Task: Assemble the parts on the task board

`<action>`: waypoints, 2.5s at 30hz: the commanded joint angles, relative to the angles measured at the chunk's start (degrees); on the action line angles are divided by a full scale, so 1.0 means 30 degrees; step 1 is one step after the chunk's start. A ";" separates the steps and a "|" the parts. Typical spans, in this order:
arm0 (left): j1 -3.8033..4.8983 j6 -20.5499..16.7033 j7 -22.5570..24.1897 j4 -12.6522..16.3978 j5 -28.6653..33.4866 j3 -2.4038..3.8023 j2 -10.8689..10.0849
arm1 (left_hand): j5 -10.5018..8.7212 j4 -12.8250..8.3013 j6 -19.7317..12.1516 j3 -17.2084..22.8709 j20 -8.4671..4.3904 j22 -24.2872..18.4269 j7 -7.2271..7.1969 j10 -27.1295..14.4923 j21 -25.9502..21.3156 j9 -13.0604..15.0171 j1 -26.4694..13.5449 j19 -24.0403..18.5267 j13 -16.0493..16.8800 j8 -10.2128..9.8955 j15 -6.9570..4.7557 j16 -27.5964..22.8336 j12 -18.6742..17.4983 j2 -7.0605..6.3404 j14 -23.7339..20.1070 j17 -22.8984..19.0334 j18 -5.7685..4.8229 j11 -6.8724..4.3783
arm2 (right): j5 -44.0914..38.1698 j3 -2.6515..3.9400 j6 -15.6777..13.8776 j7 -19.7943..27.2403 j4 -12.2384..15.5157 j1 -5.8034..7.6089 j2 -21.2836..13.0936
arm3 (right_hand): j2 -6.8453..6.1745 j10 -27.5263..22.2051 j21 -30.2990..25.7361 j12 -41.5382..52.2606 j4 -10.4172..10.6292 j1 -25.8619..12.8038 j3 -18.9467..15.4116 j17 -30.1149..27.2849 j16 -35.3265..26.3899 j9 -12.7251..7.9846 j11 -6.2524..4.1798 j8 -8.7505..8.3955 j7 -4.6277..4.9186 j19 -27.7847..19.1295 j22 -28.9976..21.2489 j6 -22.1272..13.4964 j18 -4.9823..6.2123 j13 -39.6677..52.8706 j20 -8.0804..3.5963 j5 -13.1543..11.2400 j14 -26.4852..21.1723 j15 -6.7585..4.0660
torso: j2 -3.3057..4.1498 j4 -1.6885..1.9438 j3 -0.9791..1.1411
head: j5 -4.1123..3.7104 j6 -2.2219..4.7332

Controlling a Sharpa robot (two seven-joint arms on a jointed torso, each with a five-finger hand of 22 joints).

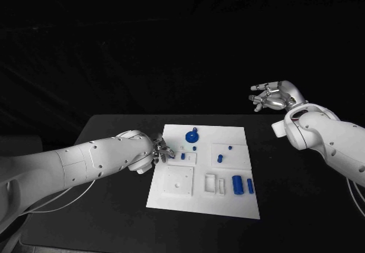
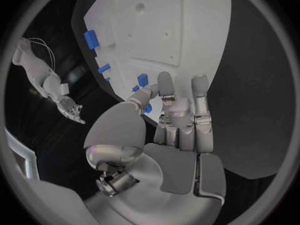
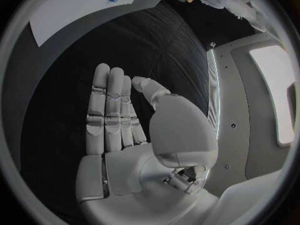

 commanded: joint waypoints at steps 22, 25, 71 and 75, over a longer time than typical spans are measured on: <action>-0.0034 0.2062 -0.0702 -0.0675 -0.0437 0.0025 0.0466 | 0.0050 -0.1112 0.2182 0.1164 0.0066 0.0337 -0.1714 0.0829 0.0151 0.0047 0.0146 -0.0060 -0.0017 0.0068 -0.0097 0.0068 0.0134 0.0070 0.0025 0.0011 0.0163 -0.0192 | -0.0062 0.0009 0.0503 -0.0069 0.0156 -0.0082 0.0074 | 0.0095 -0.0124 0.0284 0.0182 -0.0229 -0.0057 0.0044 0.0063 -0.0092 0.0016 0.0020 -0.0029 0.0007 -0.0214 -0.0064 0.0115 -0.0029 -0.0028 -0.0016 0.0011 0.0120 0.0038 | -0.0002 -0.0053 0.0030 | -0.0089 -0.0135; -0.0033 0.2409 -0.0880 -0.0714 -0.0442 0.0028 0.0506 | 0.0050 -0.1112 0.2182 0.1164 0.0066 0.0337 -0.1714 0.0829 0.0151 0.0047 0.0146 -0.0060 -0.0017 0.0068 -0.0097 0.0068 0.0134 0.0070 0.0025 0.0011 0.0163 -0.0192 | -0.0165 0.0009 0.0649 -0.0150 0.0173 -0.0089 0.0046 | 0.0103 -0.0175 0.0306 0.0155 -0.0271 -0.0038 0.0072 0.0056 -0.0131 0.0014 0.0033 -0.0031 0.0015 -0.0278 -0.0094 0.0077 -0.0032 -0.0049 -0.0006 0.0030 0.0065 0.0052 | 0.0000 -0.0034 0.0024 | -0.0109 -0.0151; -0.0034 0.0774 -0.0548 -0.0135 -0.0505 0.0165 0.0367 | 0.0054 -0.1123 0.2191 0.1190 0.0056 0.0361 -0.1726 0.0830 0.0313 0.0047 0.0131 0.0034 0.0052 0.0062 -0.0118 0.0309 0.0319 0.0131 0.0066 0.0157 0.0223 -0.0230 | -0.0289 0.0009 0.0782 -0.0189 0.0239 -0.0282 0.0058 | 0.0141 -0.0201 0.0552 0.0158 -0.0381 -0.0135 0.0093 0.0039 -0.0183 0.0025 0.0040 -0.0021 0.0011 -0.0418 -0.0221 0.0263 -0.0030 -0.0109 0.0004 0.0142 0.0061 0.0059 | 0.0000 0.0007 0.0013 | -0.0327 -0.0117; -0.0035 0.0755 -0.0527 -0.0199 -0.0495 0.0168 0.0414 | 0.0054 -0.1123 0.2191 0.1190 0.0056 0.0361 -0.1726 0.0830 0.0313 0.0047 0.0131 0.0034 0.0052 0.0062 -0.0118 0.0309 0.0319 0.0131 0.0066 0.0157 0.0223 -0.0230 | -0.0289 0.0009 0.0771 -0.0189 0.0244 -0.0286 0.0055 | 0.0141 -0.0201 0.0552 0.0158 -0.0381 -0.0135 0.0093 0.0039 -0.0183 0.0025 0.0040 -0.0021 0.0011 -0.0418 -0.0221 0.0263 -0.0030 -0.0109 0.0004 0.0142 0.0061 0.0059 | 0.0000 0.0012 0.0007 | -0.0342 -0.0143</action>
